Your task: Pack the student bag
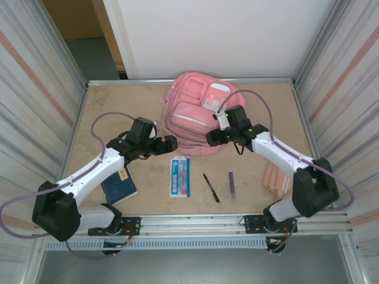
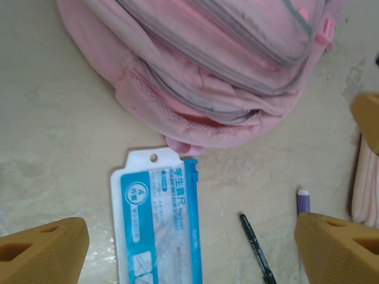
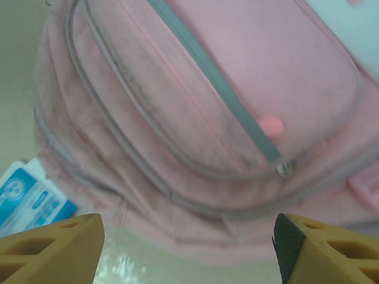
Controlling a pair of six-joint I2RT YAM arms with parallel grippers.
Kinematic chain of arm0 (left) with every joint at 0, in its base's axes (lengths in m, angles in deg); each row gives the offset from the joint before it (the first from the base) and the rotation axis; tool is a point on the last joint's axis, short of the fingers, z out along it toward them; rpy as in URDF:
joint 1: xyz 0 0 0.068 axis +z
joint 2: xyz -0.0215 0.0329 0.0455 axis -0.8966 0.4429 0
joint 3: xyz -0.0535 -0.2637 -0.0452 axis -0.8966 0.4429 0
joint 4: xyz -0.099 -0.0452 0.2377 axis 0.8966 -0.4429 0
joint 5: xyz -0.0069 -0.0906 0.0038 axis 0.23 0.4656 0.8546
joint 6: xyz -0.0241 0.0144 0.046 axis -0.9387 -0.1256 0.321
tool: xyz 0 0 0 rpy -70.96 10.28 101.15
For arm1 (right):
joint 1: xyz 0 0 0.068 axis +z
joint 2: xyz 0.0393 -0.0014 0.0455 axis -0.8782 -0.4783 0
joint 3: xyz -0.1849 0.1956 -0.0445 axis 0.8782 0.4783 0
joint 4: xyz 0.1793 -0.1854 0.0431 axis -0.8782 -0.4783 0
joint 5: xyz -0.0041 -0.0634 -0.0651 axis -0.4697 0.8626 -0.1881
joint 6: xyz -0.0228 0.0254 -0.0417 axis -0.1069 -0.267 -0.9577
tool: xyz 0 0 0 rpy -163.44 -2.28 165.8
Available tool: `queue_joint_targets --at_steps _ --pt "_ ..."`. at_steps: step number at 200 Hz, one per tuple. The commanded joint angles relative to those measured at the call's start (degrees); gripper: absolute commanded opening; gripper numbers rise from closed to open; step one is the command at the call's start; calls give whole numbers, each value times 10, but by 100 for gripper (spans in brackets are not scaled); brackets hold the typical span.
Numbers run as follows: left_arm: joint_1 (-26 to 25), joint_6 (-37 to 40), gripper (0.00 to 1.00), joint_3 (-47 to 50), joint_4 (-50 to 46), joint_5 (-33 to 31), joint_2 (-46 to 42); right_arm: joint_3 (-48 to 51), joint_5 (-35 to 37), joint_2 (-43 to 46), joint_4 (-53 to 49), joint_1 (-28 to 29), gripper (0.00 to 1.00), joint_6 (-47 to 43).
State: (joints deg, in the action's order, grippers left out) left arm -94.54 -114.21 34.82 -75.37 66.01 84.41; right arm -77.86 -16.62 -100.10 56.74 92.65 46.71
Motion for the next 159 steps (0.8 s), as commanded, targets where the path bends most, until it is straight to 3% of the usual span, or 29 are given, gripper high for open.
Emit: queue_joint_targets --at_steps 1,17,43,67,79,110,145,159 --pt "0 -40 88 -19 22 68 28 -51 72 -68 -16 33 75 -89" --pt "0 -42 84 -15 40 82 41 -73 96 -116 0 48 76 -118" --pt "0 -48 84 -3 46 53 45 -129 159 -194 2 61 73 -139" --pt "0 -41 84 -3 54 51 59 -179 185 -223 -6 64 47 -137" --pt "0 -38 84 -5 55 48 71 -189 151 -211 -3 62 38 -125" --pt "6 -35 84 -13 62 50 101 -195 63 -191 18 57 0 -79" --pt "15 -47 85 -19 90 48 125 -188 18 -157 43 51 1 -39" --pt "20 -50 85 -28 94 52 138 -187 11 -152 31 46 48 -61"
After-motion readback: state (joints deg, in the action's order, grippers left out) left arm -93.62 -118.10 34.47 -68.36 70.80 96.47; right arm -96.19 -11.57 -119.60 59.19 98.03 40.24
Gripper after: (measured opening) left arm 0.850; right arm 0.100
